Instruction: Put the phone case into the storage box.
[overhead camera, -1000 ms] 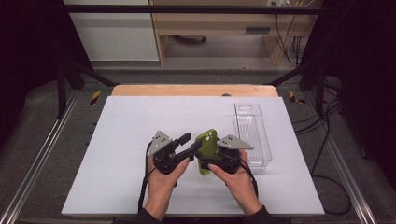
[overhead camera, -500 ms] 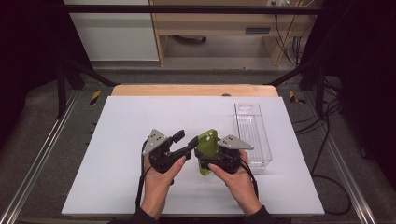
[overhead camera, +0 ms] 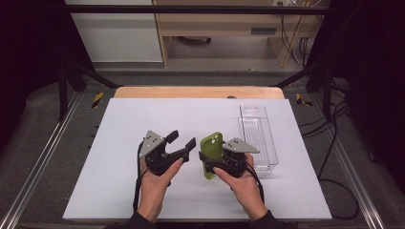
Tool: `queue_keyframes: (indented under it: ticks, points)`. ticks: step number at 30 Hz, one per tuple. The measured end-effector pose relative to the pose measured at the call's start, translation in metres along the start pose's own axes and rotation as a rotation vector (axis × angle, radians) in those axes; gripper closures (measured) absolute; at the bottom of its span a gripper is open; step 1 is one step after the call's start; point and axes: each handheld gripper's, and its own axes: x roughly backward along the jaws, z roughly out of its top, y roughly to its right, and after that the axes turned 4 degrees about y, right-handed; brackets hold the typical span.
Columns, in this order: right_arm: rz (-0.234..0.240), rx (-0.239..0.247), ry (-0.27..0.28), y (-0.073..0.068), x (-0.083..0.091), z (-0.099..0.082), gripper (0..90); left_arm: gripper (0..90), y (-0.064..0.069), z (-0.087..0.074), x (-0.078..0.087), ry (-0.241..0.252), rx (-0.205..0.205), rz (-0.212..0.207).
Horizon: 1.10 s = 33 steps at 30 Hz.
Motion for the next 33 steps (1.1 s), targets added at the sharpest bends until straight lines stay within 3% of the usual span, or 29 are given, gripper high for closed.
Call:
queue_keyframes:
  ticks: [17, 33]
  points:
    - [-0.004, -0.001, 0.004, 0.000, 0.000, 0.000, 16.2, 9.4, -0.020, -0.007, 0.007, -0.035, -0.037, 0.050]
    - [-0.011, -0.004, 0.012, 0.000, 0.001, 0.000, 16.2, 6.6, -0.032, -0.009, 0.019, -0.045, -0.145, 0.095]
